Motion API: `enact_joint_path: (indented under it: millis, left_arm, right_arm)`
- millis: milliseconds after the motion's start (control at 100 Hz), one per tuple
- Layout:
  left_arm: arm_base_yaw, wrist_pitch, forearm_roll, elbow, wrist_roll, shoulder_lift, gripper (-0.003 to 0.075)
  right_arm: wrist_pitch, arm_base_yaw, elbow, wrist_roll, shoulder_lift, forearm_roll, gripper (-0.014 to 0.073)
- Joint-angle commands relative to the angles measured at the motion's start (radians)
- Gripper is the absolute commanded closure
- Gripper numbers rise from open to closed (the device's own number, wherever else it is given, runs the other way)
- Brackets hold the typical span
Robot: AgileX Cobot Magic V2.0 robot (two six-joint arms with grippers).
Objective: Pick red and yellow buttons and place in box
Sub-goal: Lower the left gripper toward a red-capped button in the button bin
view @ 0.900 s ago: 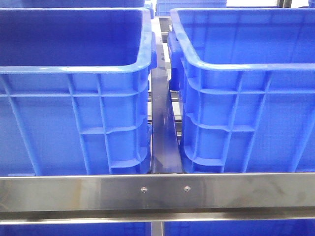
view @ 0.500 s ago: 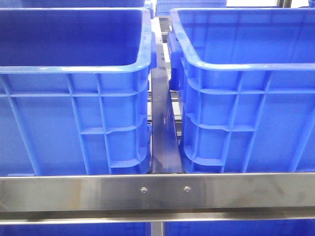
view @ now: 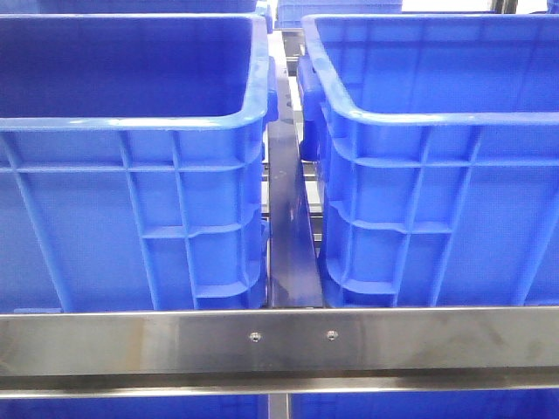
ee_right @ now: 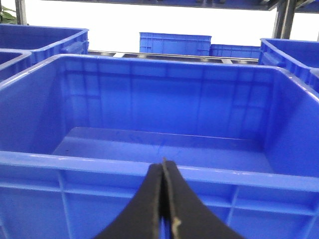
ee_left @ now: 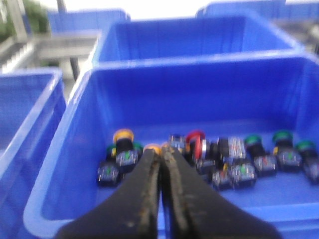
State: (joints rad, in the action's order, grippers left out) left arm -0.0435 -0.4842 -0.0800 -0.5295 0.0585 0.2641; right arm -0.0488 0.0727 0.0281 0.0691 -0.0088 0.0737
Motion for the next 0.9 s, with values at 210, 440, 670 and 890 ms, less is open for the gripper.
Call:
enact_joint_path:
  millis: [210,440,670,890]
  left_arm:
    - [0.001,-0.241,0.008,-0.387,-0.08,0.367,0.0739]
    - [0.001,-0.213,0.006,-0.423,-0.099,0.481,0.0736]
    - [0.001,-0.244,0.006,-0.423,-0.13,0.506,0.0413]
    - [0.001,-0.228,0.024,-0.423,-0.13,0.506,0.0217]
  right_arm:
    - [-0.087,-0.002,-0.001,-0.001,-0.023,-0.002,0.0661]
    - [-0.087,-0.002,-0.001,-0.001,-0.023,-0.002,0.0661]
    - [-0.087,-0.002,-0.001,-0.001,-0.023,-0.002,0.0661]
    - [-0.087,-0.002,-0.001,-0.001,-0.023,-0.002,0.0661]
